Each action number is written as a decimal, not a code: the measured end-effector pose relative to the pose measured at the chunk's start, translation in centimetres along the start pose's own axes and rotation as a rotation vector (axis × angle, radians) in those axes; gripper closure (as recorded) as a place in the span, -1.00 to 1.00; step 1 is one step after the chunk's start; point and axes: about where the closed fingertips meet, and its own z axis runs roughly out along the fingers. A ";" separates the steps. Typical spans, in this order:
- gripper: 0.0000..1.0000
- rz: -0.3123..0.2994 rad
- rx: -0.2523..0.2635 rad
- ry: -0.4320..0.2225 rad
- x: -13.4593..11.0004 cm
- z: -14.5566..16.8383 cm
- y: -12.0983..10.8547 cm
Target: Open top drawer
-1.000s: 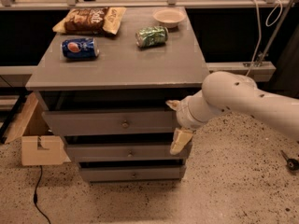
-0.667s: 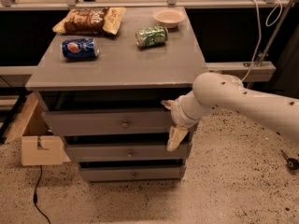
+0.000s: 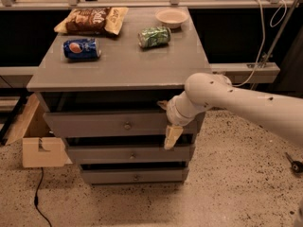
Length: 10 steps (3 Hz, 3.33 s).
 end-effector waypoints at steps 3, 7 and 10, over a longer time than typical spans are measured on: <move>-0.02 0.052 -0.015 0.067 1.7 -0.2 1.0; 0.16 0.065 -0.024 0.077 1.4 -1.1 1.0; -1.00 0.065 -0.127 0.135 1.5 -2.3 2.7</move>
Offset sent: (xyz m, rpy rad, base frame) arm 0.0084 -0.0072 -0.0083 -0.0346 0.0059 -0.0383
